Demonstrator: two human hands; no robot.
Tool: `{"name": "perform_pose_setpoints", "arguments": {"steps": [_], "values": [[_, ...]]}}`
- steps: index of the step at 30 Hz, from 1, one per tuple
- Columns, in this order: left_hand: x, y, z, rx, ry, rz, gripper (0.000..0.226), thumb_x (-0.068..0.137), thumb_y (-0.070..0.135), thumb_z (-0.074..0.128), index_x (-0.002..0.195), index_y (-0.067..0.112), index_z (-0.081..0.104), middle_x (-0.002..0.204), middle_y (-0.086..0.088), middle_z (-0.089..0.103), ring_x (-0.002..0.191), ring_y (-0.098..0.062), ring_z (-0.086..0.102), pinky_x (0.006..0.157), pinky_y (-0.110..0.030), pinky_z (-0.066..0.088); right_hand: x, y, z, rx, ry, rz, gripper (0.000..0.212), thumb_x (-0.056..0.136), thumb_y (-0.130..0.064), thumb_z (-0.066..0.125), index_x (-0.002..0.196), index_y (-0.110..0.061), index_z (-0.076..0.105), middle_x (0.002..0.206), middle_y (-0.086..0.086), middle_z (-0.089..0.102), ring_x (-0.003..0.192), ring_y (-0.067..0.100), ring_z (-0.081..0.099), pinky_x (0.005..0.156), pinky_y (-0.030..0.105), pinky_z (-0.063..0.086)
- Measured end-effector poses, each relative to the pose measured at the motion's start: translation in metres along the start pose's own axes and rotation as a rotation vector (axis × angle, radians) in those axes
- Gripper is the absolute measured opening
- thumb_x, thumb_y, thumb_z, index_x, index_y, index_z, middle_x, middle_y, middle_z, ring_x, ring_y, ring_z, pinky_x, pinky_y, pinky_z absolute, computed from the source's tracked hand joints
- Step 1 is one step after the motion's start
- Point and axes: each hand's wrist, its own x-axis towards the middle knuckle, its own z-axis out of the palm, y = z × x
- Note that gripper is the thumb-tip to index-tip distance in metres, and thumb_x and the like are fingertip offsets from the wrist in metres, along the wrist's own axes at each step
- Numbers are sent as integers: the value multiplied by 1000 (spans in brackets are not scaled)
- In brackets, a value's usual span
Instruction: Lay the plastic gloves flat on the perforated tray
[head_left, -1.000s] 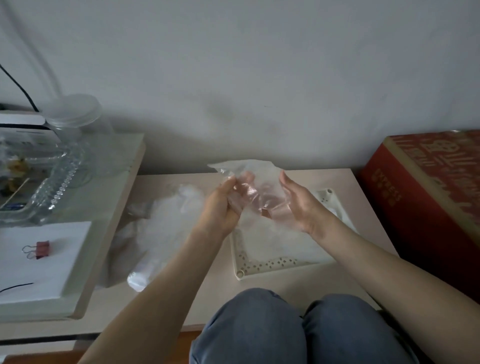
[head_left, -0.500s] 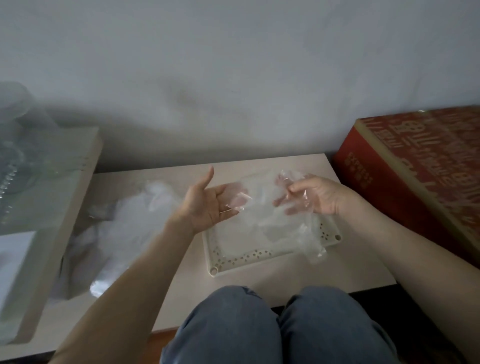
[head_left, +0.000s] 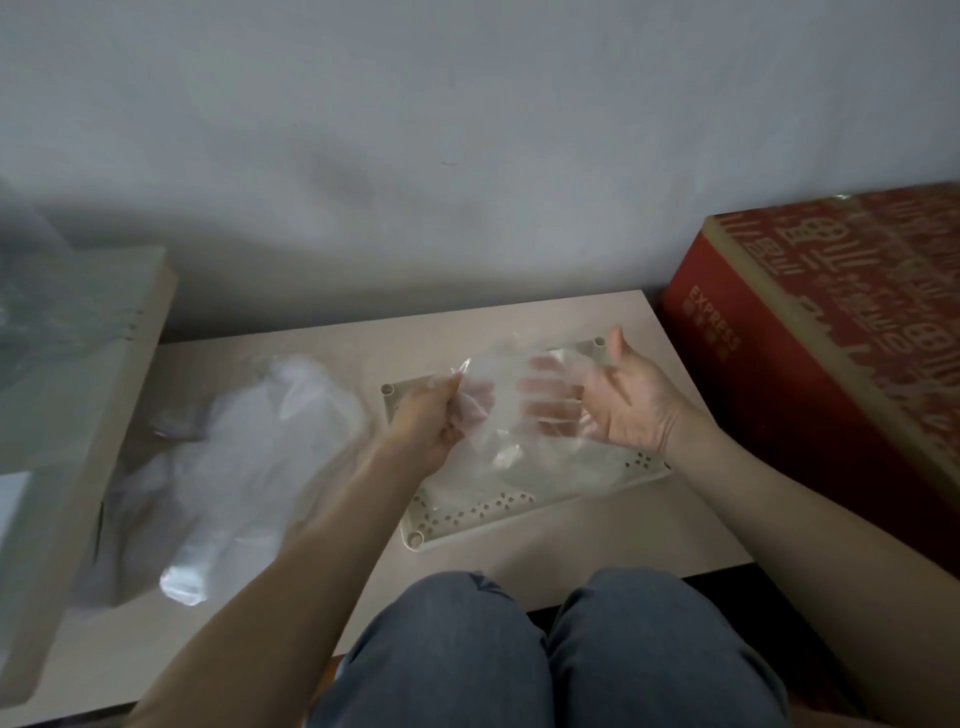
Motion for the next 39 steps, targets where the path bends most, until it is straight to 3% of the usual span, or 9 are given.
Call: {"name": "perform_pose_setpoints", "arguments": {"steps": [3,6,11,14,18,21,27,33,39], "values": [[-3,-2,5,-75,10,5,21,97,17,54,85,4,66,71,-5,71,64,-14,68,58,-25,56,3,6,3,28,-46,34,95,66,-59,75,138,-3,47,135,26,51,123,45,50,104,58,40],[-4,-2,11,-165,24,13,21,97,17,54,103,0,66,88,-9,72,77,-20,69,62,-29,59,4,12,9,-24,-32,76,62,71,-41,79,119,-4,66,125,20,62,113,38,61,100,53,43],[-12,4,14,-148,-41,37,26,97,2,42,117,14,54,97,-6,71,77,-21,66,48,-20,51,0,11,20,-96,269,36,19,79,-20,61,77,-11,77,83,8,74,60,17,66,62,30,58],[-17,5,6,-122,-195,-4,38,92,-9,37,117,16,51,103,-12,69,77,-23,68,64,-29,56,-4,4,9,-316,350,61,25,84,-20,64,109,-17,68,94,6,74,56,13,53,47,20,46],[-19,4,-8,5,-314,-92,25,90,11,45,109,11,61,97,-13,70,78,-25,66,75,-36,51,-9,-2,-7,-593,199,141,49,90,3,52,132,-24,52,94,9,70,40,4,31,37,14,28],[-14,5,-13,46,-332,-141,22,88,28,53,97,12,65,87,-9,70,70,-21,66,68,-31,52,-5,-7,-12,-727,121,174,54,91,10,44,131,-25,52,94,10,70,40,4,25,37,13,23],[-9,-1,-12,540,-135,53,10,95,13,56,88,9,62,70,-1,68,47,-7,58,48,-18,47,2,-11,-11,-933,147,208,55,90,10,43,126,-30,54,91,7,69,41,4,32,41,16,33],[-3,-9,-9,874,29,310,11,97,17,49,89,13,56,72,2,66,58,-12,58,58,-25,49,9,-6,-21,-1041,246,108,55,90,10,45,136,-20,50,66,-9,66,64,19,39,47,17,32],[-5,-12,-19,1187,83,572,12,101,19,40,94,11,45,70,-3,58,67,-27,57,63,-40,44,17,1,-19,-1124,269,15,53,91,-2,52,130,-38,52,68,-19,64,74,19,48,55,20,39]]}}
